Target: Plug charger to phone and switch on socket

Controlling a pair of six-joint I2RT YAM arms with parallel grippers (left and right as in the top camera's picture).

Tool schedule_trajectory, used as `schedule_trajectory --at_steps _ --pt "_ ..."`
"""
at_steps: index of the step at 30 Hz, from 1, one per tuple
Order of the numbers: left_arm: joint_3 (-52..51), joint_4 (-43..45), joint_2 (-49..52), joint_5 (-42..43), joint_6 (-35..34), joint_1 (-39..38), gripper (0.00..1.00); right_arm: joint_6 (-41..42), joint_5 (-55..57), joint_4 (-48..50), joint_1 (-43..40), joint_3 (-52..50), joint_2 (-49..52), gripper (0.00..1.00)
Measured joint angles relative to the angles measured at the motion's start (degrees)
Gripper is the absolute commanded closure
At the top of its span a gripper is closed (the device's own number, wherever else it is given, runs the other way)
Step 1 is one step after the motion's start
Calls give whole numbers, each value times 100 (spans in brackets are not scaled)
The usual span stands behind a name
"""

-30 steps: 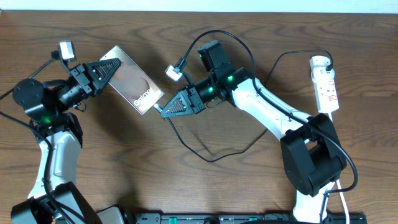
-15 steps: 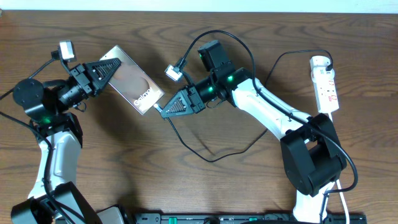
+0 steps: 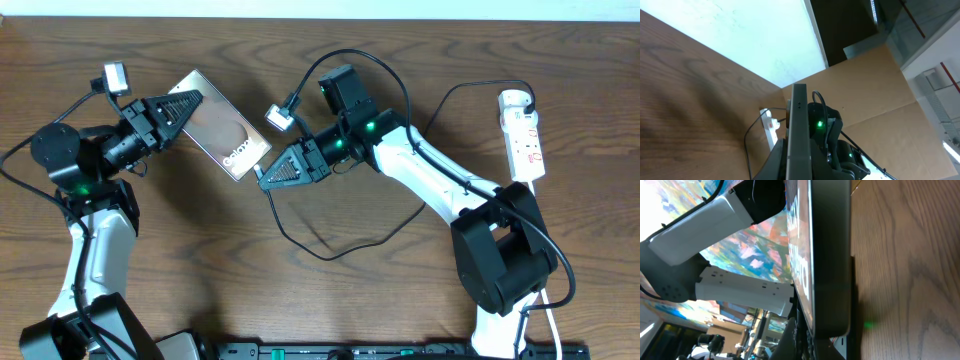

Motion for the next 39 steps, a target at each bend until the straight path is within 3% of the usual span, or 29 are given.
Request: schedule_trajectory --at_steps 39 --pt "20 369 0 476 -20 13 93 -31 -177 140 -15 -74 2 99"
